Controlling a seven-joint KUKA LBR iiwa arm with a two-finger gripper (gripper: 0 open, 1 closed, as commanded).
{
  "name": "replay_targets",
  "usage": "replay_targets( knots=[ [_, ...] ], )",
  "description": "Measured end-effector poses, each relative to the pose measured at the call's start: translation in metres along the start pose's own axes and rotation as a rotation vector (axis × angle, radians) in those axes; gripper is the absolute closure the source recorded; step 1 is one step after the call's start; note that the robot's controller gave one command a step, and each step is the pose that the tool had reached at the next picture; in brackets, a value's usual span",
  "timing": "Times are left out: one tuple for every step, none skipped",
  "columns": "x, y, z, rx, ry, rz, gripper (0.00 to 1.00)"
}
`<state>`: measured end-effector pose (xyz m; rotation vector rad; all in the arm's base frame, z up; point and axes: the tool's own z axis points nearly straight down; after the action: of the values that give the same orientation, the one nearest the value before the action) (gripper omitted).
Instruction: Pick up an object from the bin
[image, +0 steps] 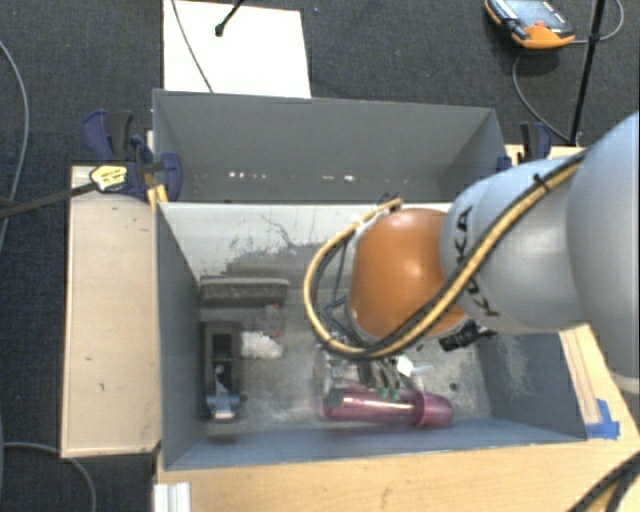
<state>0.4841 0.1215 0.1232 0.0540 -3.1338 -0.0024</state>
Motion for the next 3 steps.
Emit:
replay_targets(
  knots=[
    [-0.016, -0.015, -0.04, -0.002, -0.008, 0.061, 0.0],
    [-0.016, -0.015, -0.039, -0.002, -0.008, 0.062, 0.0],
    [-0.013, -0.025, -0.029, -0.005, -0.015, 0.017, 0.0]
  ],
)
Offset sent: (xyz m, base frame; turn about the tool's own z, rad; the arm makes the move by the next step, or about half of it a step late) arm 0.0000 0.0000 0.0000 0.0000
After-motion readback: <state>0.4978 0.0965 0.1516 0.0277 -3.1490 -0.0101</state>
